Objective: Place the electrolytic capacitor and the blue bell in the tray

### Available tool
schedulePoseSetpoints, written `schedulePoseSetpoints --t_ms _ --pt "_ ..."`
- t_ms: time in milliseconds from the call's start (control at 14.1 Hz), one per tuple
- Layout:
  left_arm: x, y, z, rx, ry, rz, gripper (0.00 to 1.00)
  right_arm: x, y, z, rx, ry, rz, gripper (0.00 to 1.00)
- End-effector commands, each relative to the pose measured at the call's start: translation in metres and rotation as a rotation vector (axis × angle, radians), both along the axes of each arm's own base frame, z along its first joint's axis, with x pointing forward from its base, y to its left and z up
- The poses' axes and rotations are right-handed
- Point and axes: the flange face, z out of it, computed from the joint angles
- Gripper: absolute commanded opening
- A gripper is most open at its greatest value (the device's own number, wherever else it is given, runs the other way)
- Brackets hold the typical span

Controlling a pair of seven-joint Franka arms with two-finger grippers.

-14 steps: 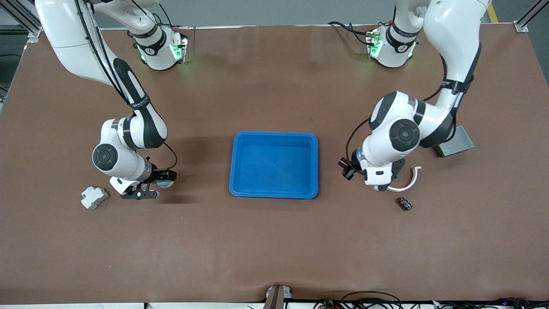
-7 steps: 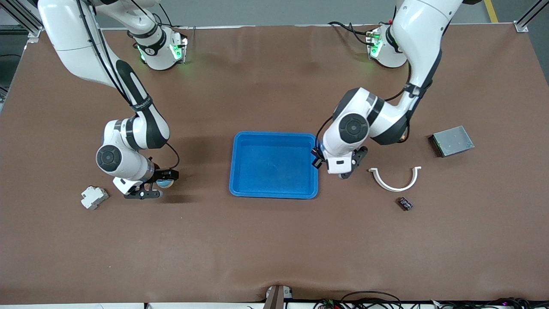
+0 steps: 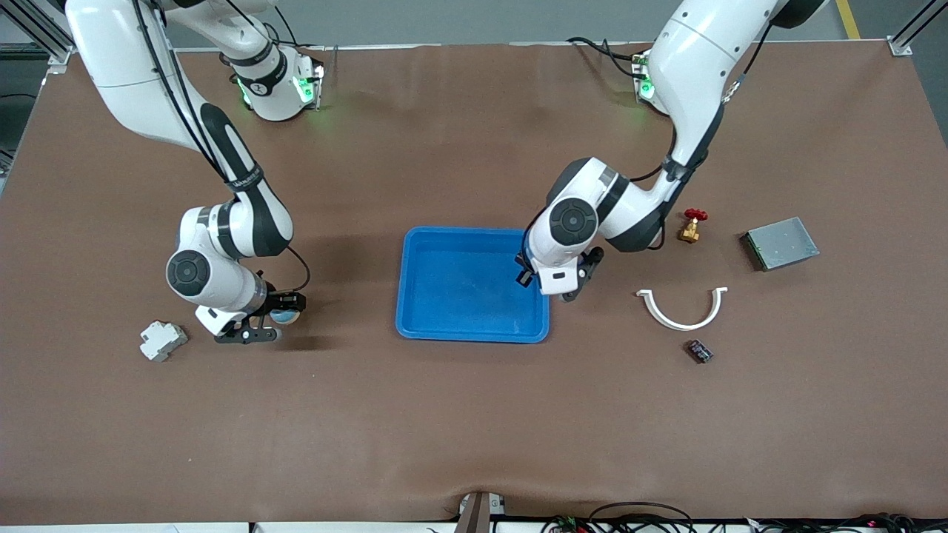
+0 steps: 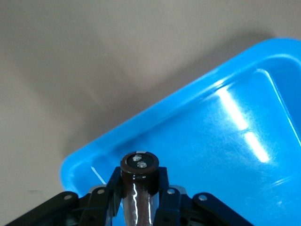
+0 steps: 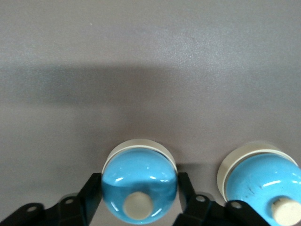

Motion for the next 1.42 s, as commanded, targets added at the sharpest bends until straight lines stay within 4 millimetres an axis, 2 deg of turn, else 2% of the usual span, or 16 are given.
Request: schedulePoseSetpoints --t_ms 0,142,213,284,355,640,782,924,1066,1137,1350 --pt "0.001 -0.011 -0.010 0.006 -0.015 0.029 0.00 0.005 -0.005 -0.001 0.006 0.000 0.051 0.31" --pt "-0.003 -0.014 -0.017 0.010 -0.005 0.021 0.00 0.005 -0.005 -0.001 0.007 0.001 0.067 0.14" --pt "-0.002 -0.013 -0.017 0.010 -0.005 0.023 0.21 0.004 -0.004 0.000 0.008 0.001 0.076 0.12" --pt "-0.002 -0.015 -0.015 0.008 -0.007 0.025 0.53 0.004 -0.004 0.001 0.007 0.003 0.077 0.12" --pt "-0.002 -0.015 -0.015 0.008 -0.008 0.028 1.00 0.007 -0.002 0.004 0.007 -0.005 0.077 0.12" --pt "0.003 -0.012 -0.001 0.010 -0.024 0.039 1.00 0.011 0.007 0.035 0.009 0.100 0.059 0.12" --pt "0.012 -0.002 0.021 0.015 -0.044 0.050 1.00 0.011 0.027 0.065 -0.005 0.125 0.003 0.12" --pt "0.029 0.018 0.051 0.033 -0.104 0.043 1.00 0.003 0.064 0.086 -0.028 0.115 -0.084 0.11" --pt "0.046 0.037 0.076 0.033 -0.152 0.056 1.00 -0.009 0.105 0.099 -0.050 0.106 -0.169 0.11" --pt "0.054 0.047 0.084 0.038 -0.175 0.045 1.00 -0.017 0.129 0.103 -0.063 0.098 -0.215 0.11" --pt "0.087 0.095 0.101 0.106 -0.200 -0.005 1.00 -0.040 0.189 0.105 -0.085 0.076 -0.310 0.11"
